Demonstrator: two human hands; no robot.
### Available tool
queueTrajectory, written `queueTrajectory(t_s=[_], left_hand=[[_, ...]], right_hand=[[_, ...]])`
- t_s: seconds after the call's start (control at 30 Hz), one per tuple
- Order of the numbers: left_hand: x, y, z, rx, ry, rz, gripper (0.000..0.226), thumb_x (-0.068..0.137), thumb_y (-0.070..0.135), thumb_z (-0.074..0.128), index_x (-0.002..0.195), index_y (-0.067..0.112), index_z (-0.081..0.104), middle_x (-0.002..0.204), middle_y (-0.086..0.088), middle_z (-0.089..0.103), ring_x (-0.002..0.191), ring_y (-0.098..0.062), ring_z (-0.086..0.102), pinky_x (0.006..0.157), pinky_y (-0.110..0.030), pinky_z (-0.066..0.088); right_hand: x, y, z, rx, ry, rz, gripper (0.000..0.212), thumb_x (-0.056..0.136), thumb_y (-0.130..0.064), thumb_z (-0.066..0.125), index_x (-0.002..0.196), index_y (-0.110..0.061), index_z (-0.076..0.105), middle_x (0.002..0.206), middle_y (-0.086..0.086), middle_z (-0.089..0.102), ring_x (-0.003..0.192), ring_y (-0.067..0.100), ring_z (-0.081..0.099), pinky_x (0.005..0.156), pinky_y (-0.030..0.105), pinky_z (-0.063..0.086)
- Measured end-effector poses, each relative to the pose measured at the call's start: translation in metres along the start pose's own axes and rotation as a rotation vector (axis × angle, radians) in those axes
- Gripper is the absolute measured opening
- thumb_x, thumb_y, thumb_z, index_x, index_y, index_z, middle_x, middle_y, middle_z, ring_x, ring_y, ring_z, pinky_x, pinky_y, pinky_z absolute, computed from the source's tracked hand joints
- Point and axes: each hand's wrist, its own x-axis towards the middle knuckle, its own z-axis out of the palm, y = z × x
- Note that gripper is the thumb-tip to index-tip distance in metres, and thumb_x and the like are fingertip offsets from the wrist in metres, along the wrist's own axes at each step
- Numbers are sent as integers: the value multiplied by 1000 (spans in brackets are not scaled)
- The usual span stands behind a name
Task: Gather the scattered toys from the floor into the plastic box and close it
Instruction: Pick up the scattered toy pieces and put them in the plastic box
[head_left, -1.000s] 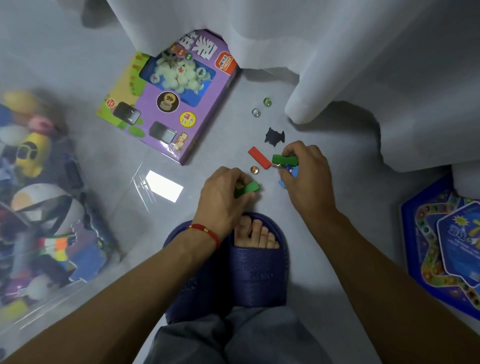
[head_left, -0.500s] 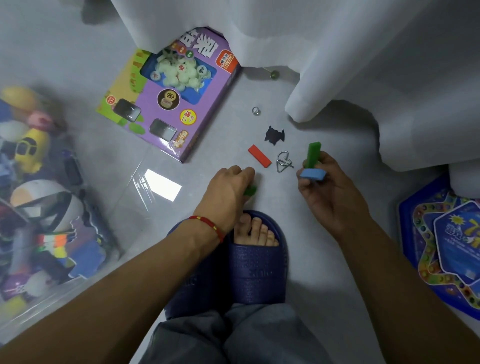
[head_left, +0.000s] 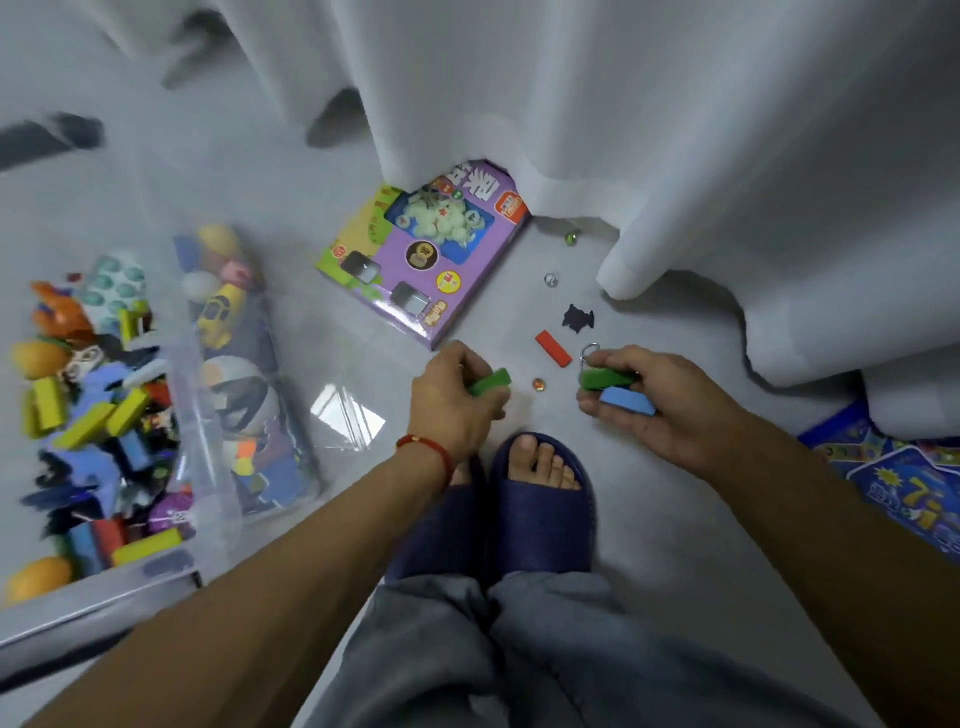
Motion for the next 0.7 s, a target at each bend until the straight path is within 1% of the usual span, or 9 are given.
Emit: queueTrajectory(t_s=[0.07,0.2,0.27,0.33,0.43,0.5,0.6,0.63,0.7], left_hand=[[-32,21,-35,-324,20,-93,19,85,1,71,98,3,57,84,-17,67,59,-21,68,63,-34,56],[-91,42,-126,-726,133,-100,9,93,-5,58,100,-2,60,79,-14,61,61,-20,60,63,-26,56],[-112,39,-176,-746,292,-104,14,95,-2,55,108,-4,61,82,-14,60,63,-18,61,65,-24,56],[-134,35,-222,-636,408,-100,19,97,-2,51,114,-4,58,86,-12,60,62,-9,64,65,-20,55],[-153,36,-267,-434,427,-112,18,100,-1,47,116,7,49,86,-8,52,49,8,58,46,-4,41],[-151,40,-281,-388,431,-161,18,101,4,48,118,10,50,93,-7,54,63,-2,60,45,-8,43],[-132,44,-269,-219,493,-105,27,95,17,51,121,19,59,112,-3,62,103,-25,61,84,-35,56],[-124,46,-257,-112,506,-39,36,93,18,52,128,23,57,119,1,62,111,-23,59,95,-41,51],[-108,59,-224,82,508,143,48,89,16,55,137,23,53,132,4,58,120,-17,55,105,-39,45]], right_hand=[[-27,-15,28,-15,-19,33,18,97,-8,58,109,4,66,117,24,62,102,36,69,69,36,63],[-86,-35,124,-94,-305,16,20,95,-7,61,108,7,66,113,29,65,92,36,70,74,41,63],[-113,-39,181,-135,-465,2,14,94,-8,62,103,3,65,105,23,62,95,35,66,82,46,61],[-137,-38,234,-195,-628,-6,16,96,-16,59,105,-3,60,113,20,58,104,34,64,98,51,54],[-154,-31,279,-286,-789,44,41,97,-31,56,129,-5,49,136,26,45,111,35,61,110,47,43],[-152,-26,280,-395,-791,52,58,96,-36,55,137,5,43,137,31,47,119,34,58,108,42,43],[-125,-26,253,-449,-641,-90,40,96,-31,57,121,0,63,115,15,65,105,27,64,99,47,54],[-111,-28,238,-434,-563,-134,34,96,-27,58,115,-1,68,106,13,66,97,26,64,94,46,56],[-76,-30,200,-438,-346,-199,21,93,-20,59,101,-3,70,91,11,65,83,26,62,84,40,57]])
